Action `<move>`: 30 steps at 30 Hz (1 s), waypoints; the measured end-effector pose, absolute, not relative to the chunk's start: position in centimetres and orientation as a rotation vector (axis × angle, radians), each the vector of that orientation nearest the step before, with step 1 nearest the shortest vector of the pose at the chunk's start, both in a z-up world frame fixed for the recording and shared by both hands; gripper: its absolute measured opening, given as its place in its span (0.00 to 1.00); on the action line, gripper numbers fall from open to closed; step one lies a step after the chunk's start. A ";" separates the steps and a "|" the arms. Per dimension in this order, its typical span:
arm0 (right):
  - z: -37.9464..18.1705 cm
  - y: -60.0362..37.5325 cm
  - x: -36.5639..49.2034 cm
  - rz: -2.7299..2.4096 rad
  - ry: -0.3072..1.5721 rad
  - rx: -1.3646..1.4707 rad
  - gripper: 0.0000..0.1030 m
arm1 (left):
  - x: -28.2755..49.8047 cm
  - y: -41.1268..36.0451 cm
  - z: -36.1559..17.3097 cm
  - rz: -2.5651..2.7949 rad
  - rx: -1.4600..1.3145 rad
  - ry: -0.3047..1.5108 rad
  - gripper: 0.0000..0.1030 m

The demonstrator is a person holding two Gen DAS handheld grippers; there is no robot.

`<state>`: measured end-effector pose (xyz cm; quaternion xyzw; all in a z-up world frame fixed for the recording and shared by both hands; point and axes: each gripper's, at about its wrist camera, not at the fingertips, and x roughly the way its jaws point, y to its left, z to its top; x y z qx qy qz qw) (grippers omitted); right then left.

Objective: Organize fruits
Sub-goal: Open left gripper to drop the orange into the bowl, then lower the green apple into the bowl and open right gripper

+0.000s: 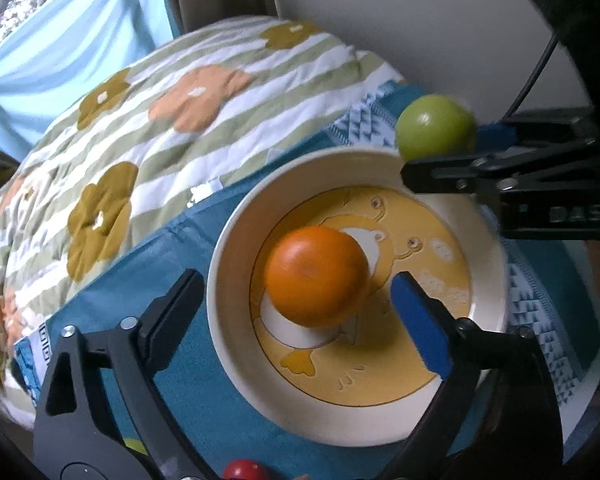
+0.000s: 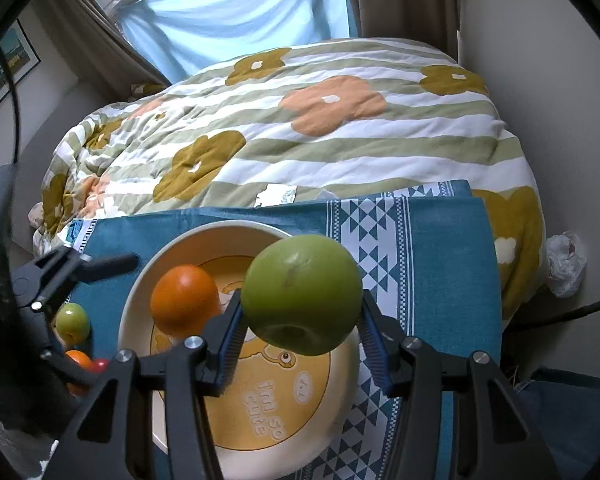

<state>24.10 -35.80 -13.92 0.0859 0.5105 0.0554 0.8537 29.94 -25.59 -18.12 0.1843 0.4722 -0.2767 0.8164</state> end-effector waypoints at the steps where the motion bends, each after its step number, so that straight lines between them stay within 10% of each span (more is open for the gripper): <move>1: -13.9 -35.8 24.1 0.118 1.075 0.180 0.48 | 29.9 -25.4 -17.9 -0.592 0.388 1.010 0.97; 30: -17.1 -33.5 26.2 0.235 1.200 0.150 0.49 | 29.6 -21.9 -17.5 -0.464 0.362 1.070 0.97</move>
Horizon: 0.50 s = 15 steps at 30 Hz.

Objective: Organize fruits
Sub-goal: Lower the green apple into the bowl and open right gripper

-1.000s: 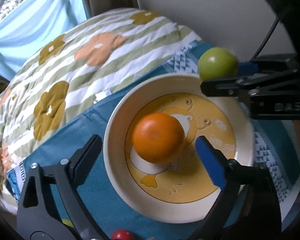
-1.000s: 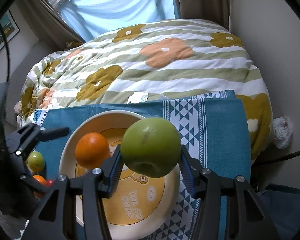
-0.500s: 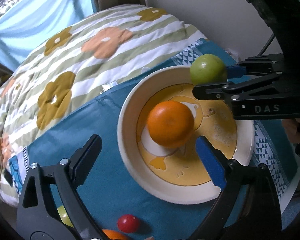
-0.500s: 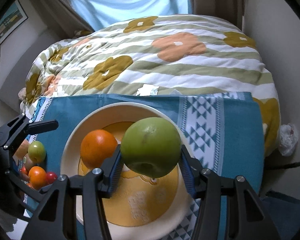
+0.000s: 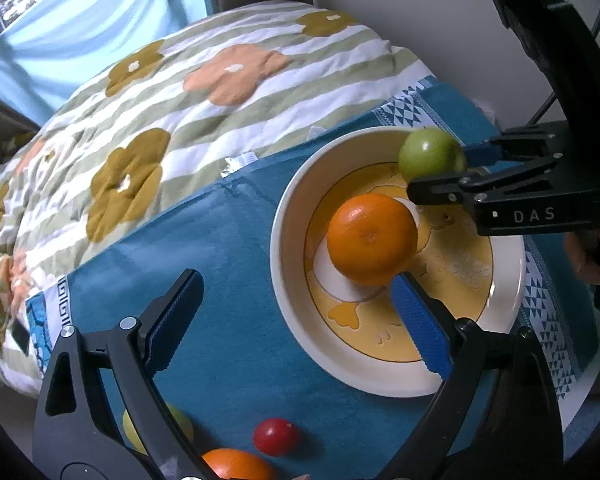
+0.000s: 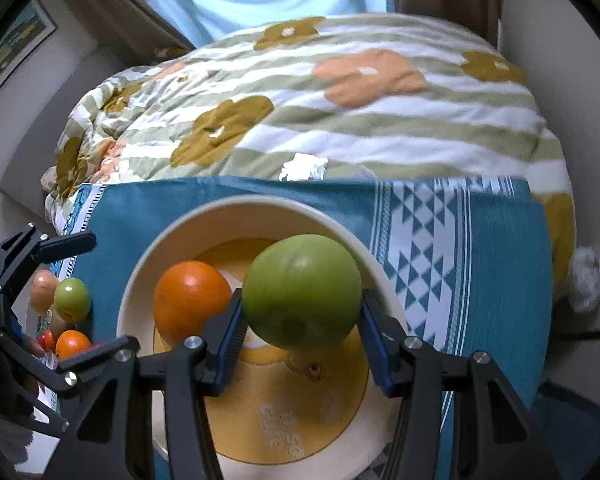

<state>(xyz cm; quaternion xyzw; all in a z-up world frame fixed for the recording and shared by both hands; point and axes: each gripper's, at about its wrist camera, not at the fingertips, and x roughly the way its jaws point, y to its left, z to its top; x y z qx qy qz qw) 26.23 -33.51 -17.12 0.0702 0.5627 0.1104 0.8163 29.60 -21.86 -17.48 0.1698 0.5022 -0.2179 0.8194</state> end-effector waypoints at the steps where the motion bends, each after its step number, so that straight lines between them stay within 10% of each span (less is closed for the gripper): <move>1: -17.2 -33.5 26.1 0.235 1.202 0.150 0.49 | 29.6 -21.8 -17.5 -0.464 0.363 1.071 0.97; 15: -14.3 -32.3 25.0 0.214 1.041 0.096 1.00 | 28.6 -20.5 -16.7 -0.442 0.346 1.059 0.97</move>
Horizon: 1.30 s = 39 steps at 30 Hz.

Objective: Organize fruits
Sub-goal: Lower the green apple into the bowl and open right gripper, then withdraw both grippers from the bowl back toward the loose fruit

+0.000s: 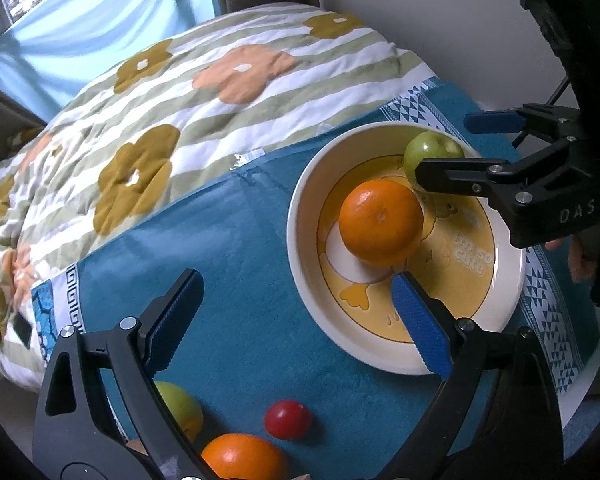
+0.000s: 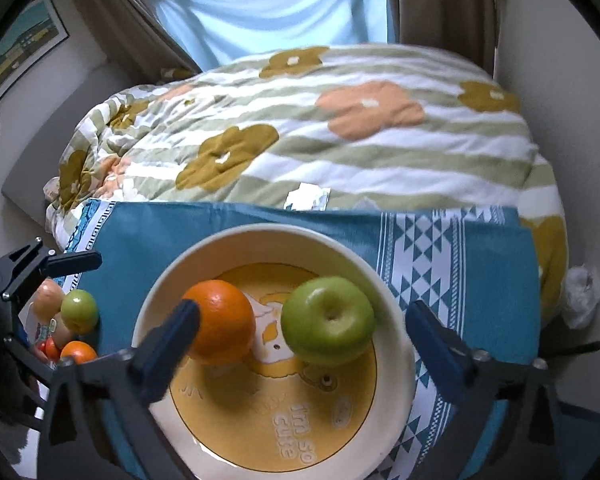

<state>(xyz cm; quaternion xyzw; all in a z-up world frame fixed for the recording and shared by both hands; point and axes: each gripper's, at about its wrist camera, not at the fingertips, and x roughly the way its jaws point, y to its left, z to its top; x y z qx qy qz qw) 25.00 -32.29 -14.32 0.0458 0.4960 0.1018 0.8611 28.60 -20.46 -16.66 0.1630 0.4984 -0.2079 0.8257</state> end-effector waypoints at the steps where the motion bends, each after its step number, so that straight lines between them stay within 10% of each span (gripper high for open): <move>1: -14.2 -32.2 24.9 0.209 1.033 0.091 1.00 | 28.6 -20.4 -16.5 -0.440 0.342 1.058 0.97; 39: -7.9 -11.7 11.3 0.202 0.994 0.051 1.00 | 12.5 7.6 -10.6 -0.228 0.215 0.992 0.97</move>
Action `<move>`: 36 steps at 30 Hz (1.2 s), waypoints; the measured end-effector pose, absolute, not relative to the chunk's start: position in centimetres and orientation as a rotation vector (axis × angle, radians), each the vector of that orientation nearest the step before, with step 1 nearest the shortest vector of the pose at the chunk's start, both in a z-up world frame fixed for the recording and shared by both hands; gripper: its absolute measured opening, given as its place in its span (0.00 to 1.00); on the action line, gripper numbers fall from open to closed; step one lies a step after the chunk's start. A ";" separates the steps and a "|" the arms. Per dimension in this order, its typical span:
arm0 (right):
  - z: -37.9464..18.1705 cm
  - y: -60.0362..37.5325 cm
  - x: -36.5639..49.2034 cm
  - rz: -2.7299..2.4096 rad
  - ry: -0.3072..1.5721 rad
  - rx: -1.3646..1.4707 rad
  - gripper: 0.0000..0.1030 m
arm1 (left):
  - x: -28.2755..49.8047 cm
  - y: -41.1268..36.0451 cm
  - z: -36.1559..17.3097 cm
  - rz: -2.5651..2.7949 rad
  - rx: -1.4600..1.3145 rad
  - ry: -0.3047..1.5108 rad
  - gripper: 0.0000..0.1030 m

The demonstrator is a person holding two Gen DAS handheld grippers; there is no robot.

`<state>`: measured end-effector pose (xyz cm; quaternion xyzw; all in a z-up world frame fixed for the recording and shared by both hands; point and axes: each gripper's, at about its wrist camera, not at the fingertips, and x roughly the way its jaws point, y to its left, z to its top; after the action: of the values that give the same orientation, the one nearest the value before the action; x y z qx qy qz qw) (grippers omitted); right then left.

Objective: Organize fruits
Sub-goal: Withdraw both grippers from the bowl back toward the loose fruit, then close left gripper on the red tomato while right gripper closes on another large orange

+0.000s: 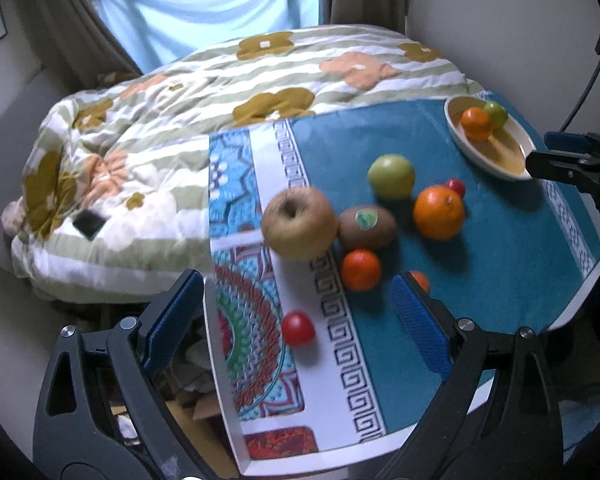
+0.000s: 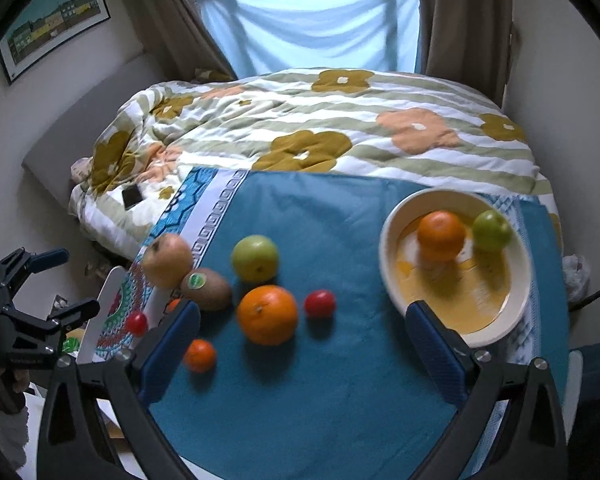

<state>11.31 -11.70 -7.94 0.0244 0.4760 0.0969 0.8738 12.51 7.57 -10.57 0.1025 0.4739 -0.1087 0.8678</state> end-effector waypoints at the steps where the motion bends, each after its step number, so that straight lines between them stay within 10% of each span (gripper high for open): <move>1: -8.3 -11.3 11.2 0.202 0.997 0.056 1.00 | 12.2 7.9 -11.0 -0.231 0.215 0.998 0.97; 36: -18.0 -6.7 11.7 0.225 0.989 -0.020 0.93 | 11.0 7.7 -21.4 -0.185 0.247 1.023 0.40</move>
<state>11.70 -6.72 -18.04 -0.0096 0.4735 0.1080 0.8741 11.00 7.66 -21.35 0.1176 0.4874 -0.0883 0.8607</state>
